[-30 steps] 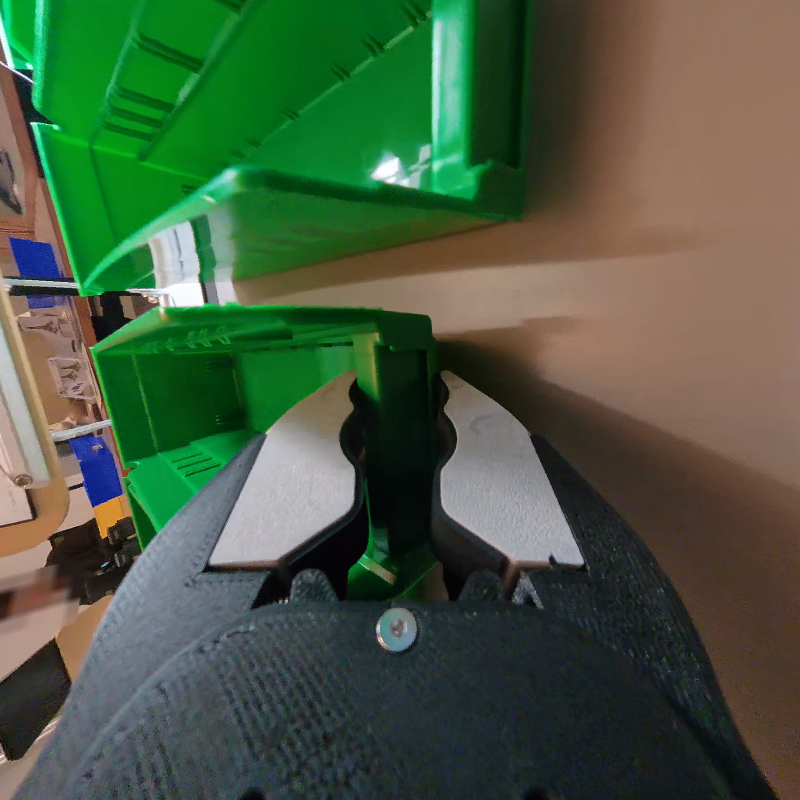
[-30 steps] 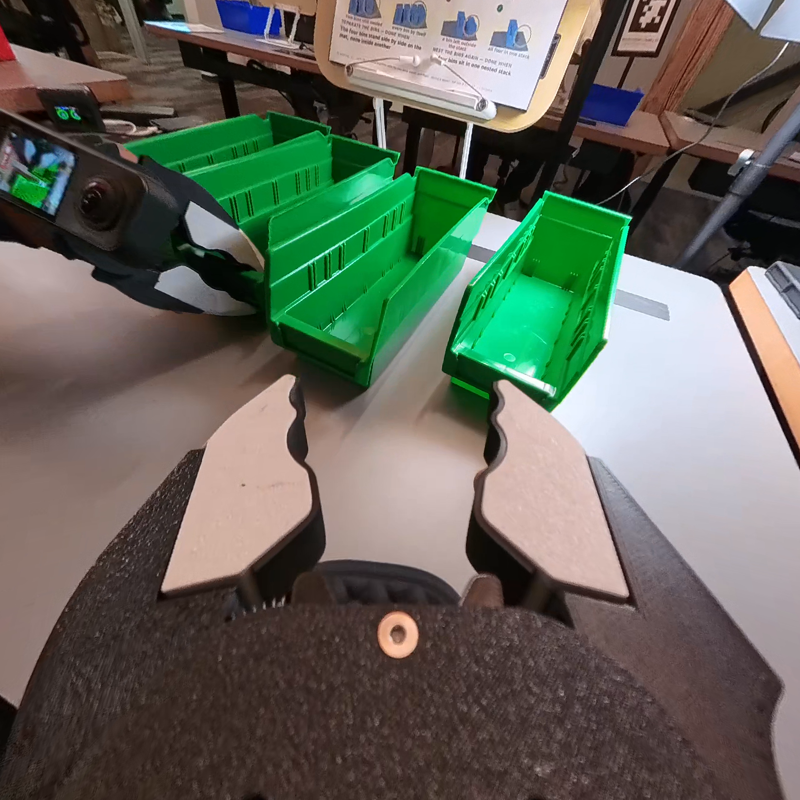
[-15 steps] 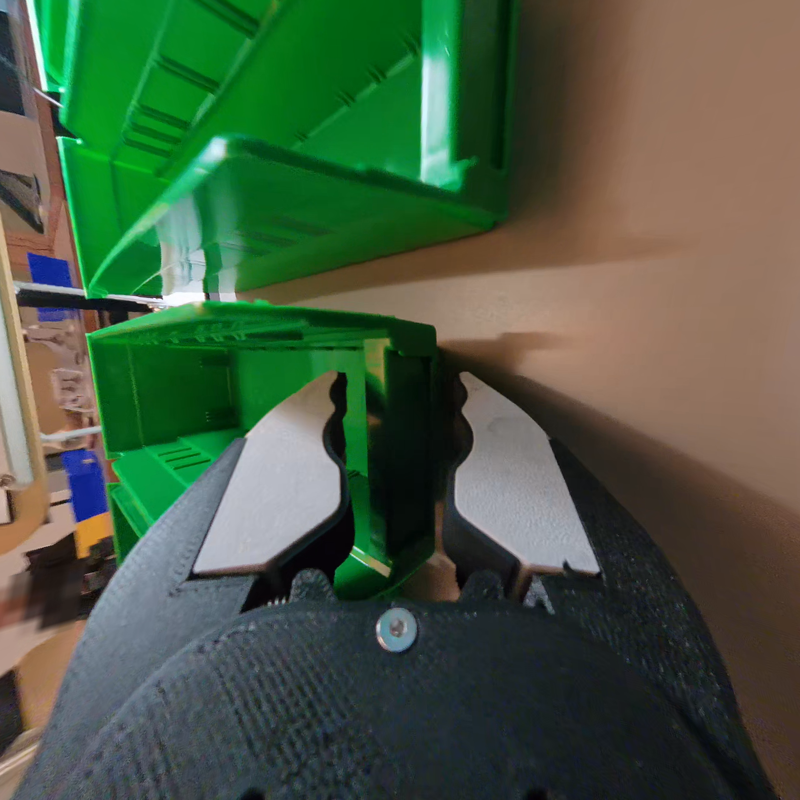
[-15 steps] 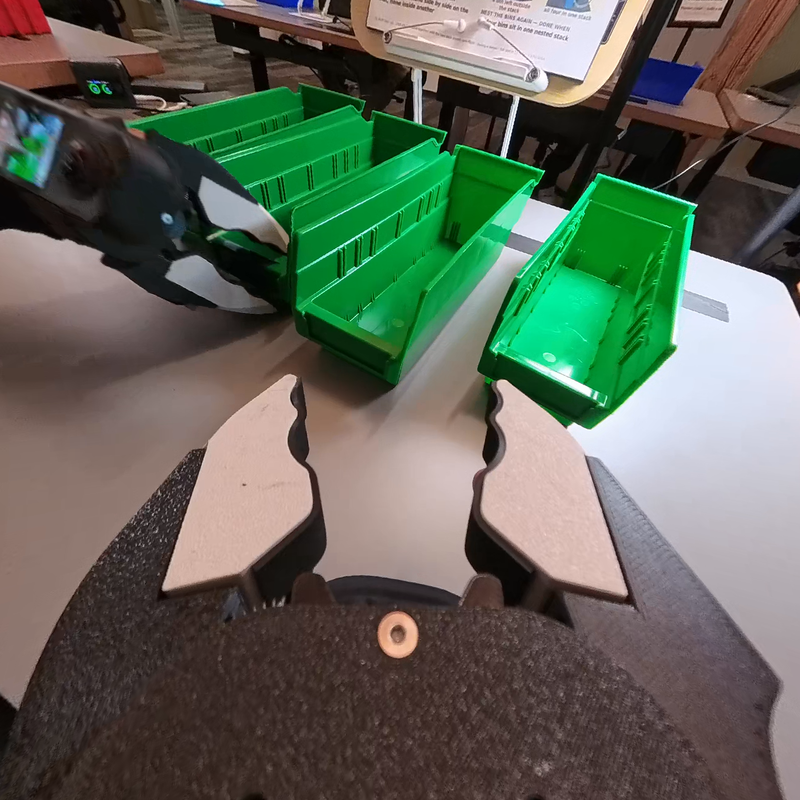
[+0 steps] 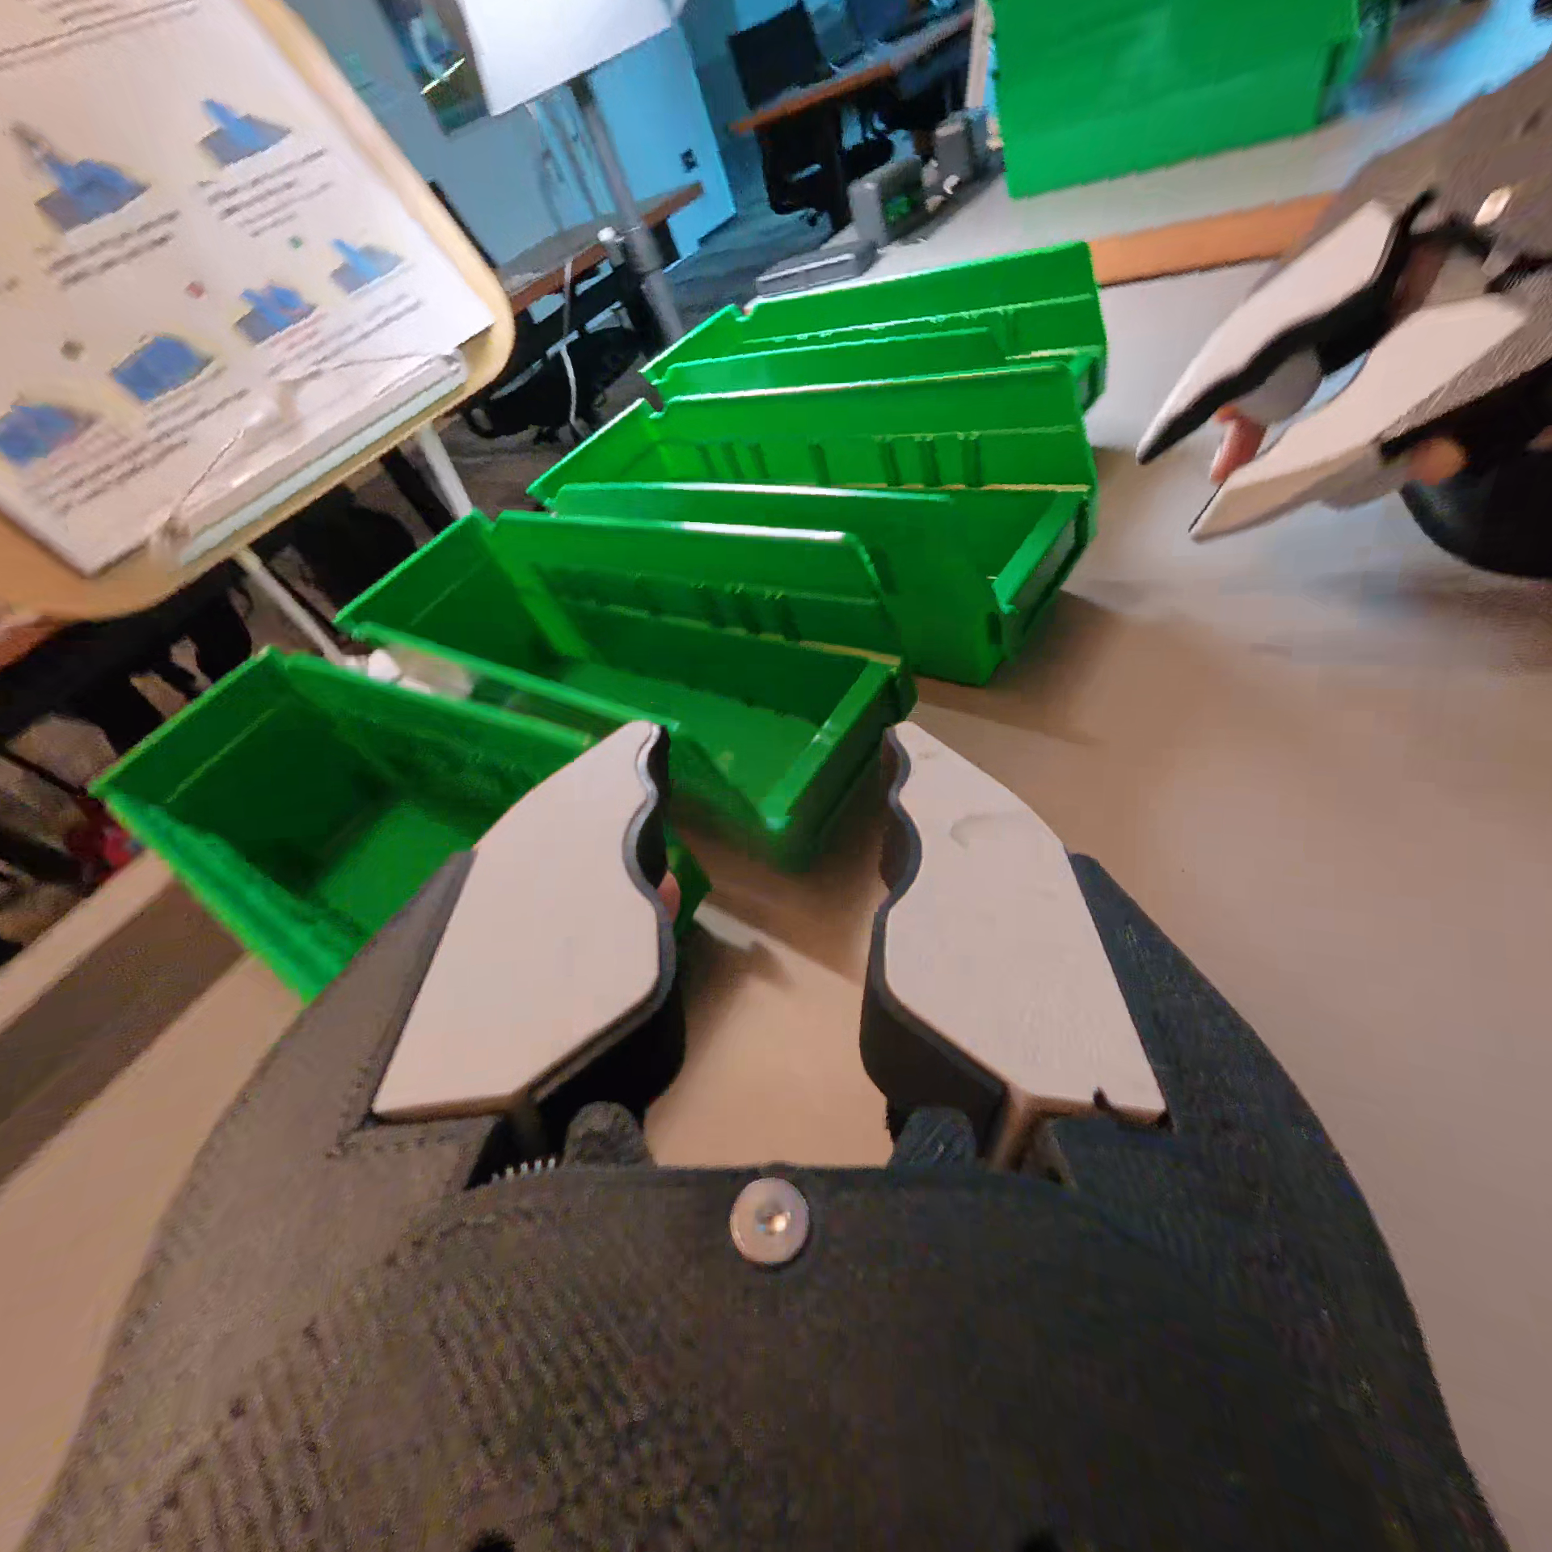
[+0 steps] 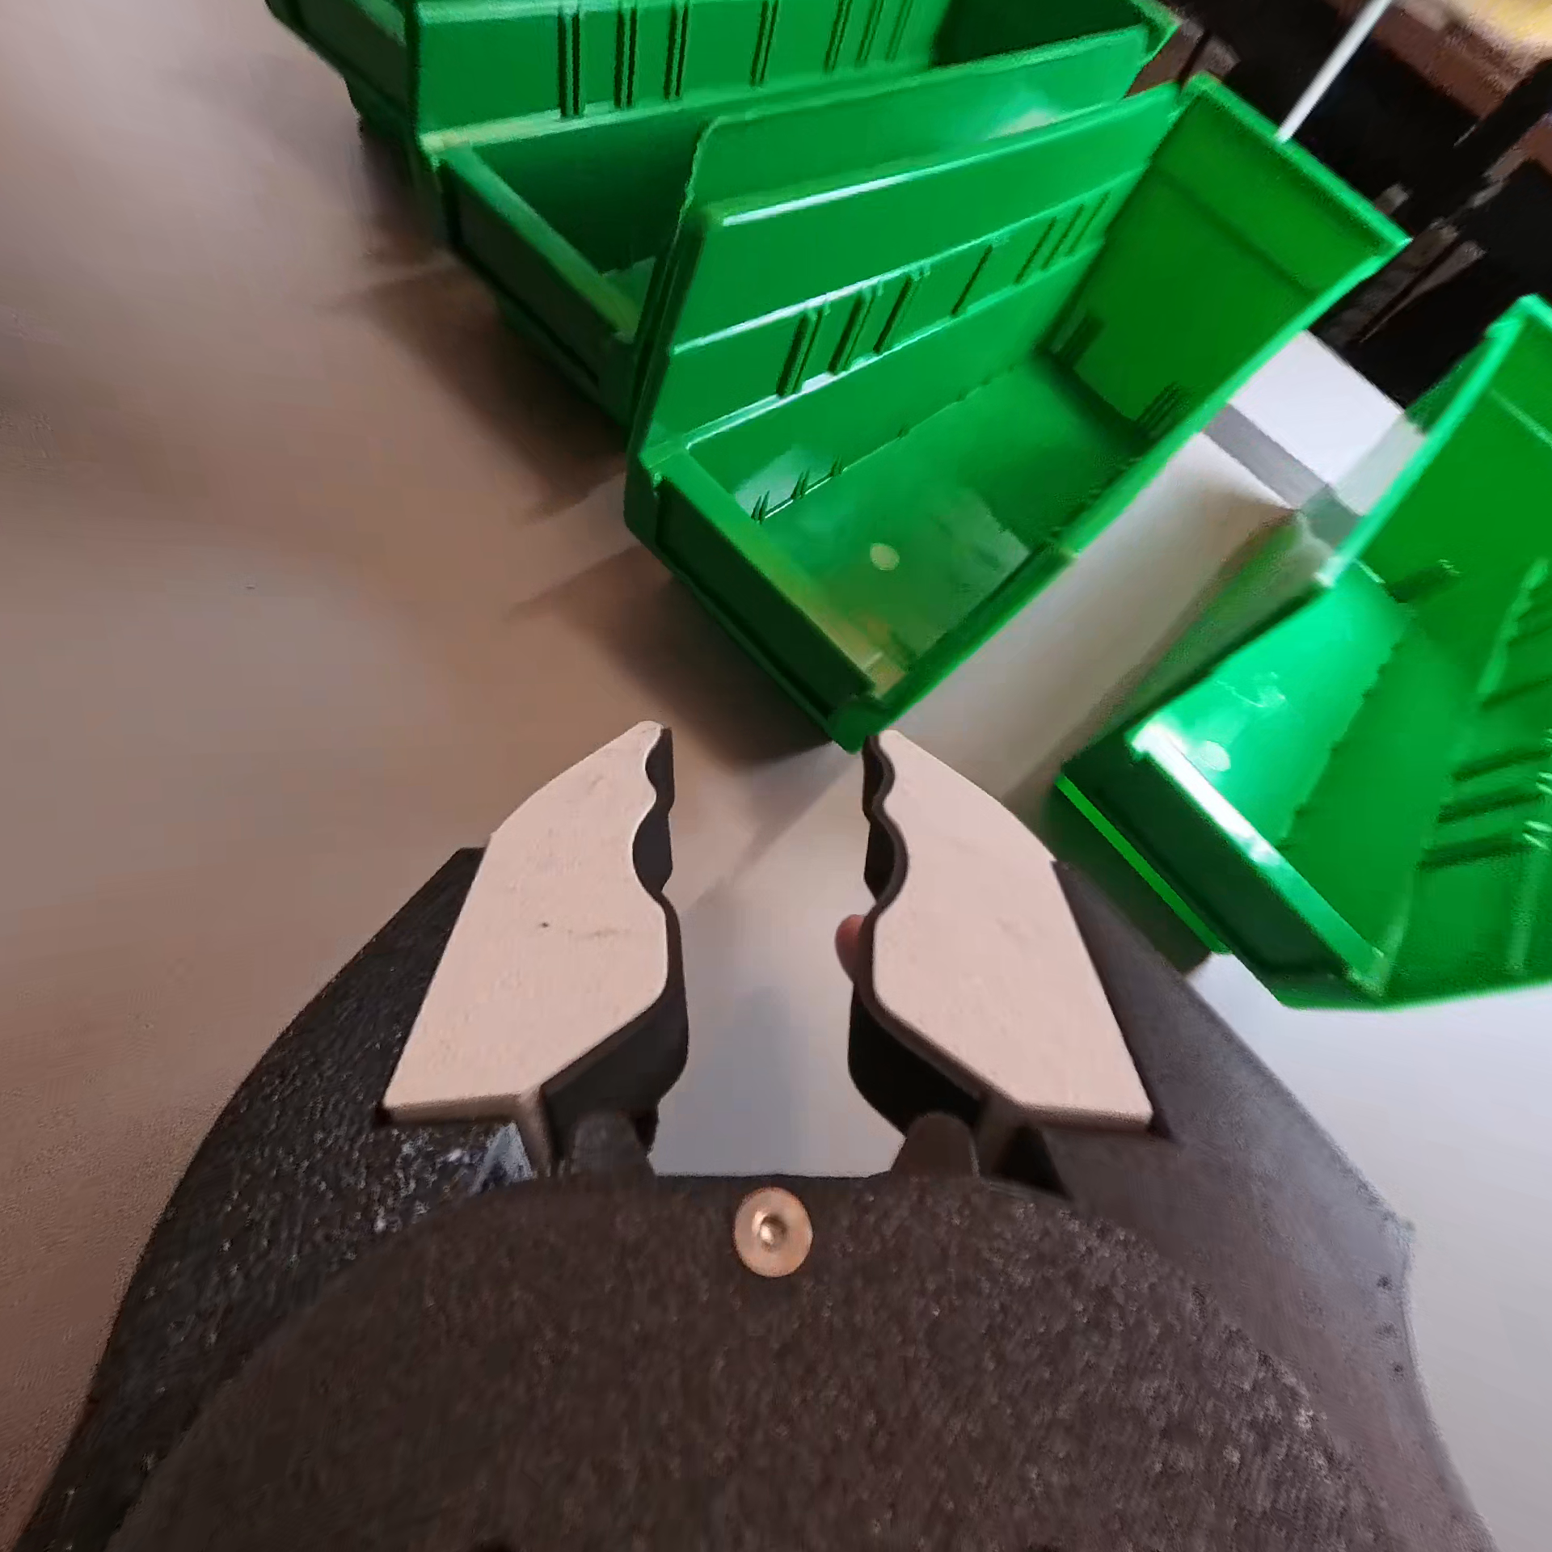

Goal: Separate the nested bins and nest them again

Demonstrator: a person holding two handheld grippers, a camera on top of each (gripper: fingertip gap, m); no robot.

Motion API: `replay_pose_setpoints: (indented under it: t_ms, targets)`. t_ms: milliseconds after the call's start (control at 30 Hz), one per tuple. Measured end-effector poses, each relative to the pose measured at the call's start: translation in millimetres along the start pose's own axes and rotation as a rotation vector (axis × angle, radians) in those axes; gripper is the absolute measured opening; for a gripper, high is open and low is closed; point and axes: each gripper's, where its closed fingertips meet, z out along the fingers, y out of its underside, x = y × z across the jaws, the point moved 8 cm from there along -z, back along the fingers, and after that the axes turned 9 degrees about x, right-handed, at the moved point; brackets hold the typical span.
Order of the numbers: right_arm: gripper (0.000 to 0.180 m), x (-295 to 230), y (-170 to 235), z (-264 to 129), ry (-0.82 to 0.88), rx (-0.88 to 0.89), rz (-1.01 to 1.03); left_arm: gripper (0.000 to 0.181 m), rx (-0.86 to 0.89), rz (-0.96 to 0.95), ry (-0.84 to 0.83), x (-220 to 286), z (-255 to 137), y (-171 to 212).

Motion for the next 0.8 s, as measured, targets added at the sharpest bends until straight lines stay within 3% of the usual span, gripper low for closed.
replay_pose_setpoints:
  t_ms: [233, 467, 800]
  targets:
    - [0.031, 5, -4, 37, 0.021, -0.098, -0.059, 0.046, -0.021, -0.114, -0.108, -19, -46, 28]
    - [0.031, 16, -3, 53, 0.047, -0.115, -0.048, 0.044, -0.007, -0.186, -0.162, -26, -58, 44]
    - [0.04, 24, -9, 47, -0.065, 0.101, 0.138, 0.044, -0.018, -0.181, -0.183, -26, -55, 52]
